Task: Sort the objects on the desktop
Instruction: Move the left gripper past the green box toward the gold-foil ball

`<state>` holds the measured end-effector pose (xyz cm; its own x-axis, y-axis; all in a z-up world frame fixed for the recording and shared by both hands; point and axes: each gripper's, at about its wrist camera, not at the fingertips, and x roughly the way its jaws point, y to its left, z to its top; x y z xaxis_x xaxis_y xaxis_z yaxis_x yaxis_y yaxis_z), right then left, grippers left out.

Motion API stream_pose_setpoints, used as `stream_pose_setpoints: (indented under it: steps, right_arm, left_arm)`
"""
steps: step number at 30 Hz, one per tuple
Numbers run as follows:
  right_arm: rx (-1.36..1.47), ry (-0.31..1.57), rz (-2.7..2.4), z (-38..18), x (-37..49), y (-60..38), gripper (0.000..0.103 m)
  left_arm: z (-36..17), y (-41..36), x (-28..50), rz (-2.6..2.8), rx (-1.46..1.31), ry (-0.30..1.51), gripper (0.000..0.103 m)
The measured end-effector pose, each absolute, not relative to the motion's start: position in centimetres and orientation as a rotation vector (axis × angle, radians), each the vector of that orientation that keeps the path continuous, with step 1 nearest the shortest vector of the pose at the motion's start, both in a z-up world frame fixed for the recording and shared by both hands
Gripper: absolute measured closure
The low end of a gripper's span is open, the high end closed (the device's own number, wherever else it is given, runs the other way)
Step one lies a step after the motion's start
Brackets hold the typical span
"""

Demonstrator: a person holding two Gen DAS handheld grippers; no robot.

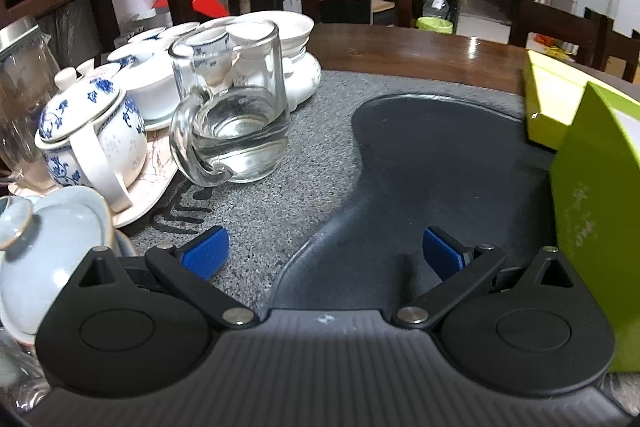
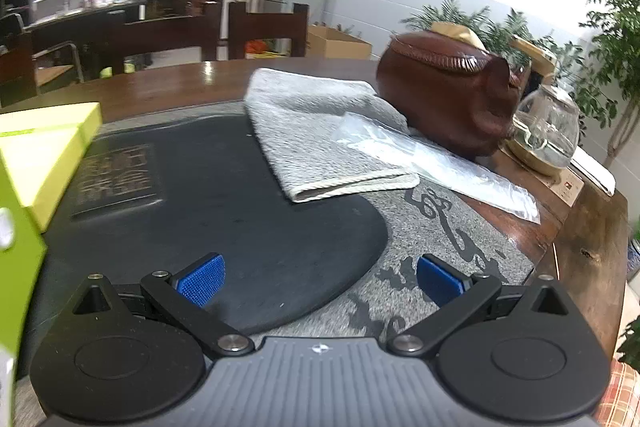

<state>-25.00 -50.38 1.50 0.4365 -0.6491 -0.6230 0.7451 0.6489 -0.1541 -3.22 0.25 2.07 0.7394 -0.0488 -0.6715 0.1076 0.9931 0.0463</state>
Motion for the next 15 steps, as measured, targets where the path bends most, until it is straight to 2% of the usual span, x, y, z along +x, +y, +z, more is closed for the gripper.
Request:
stream_pose_setpoints:
  steps: [15]
  right_arm:
    - [0.076, 0.752, -0.627, 5.2, -29.4, -42.9, 0.0]
  left_arm:
    - [5.7, 1.4, -8.4, -0.152, 0.101, 0.723, 0.0]
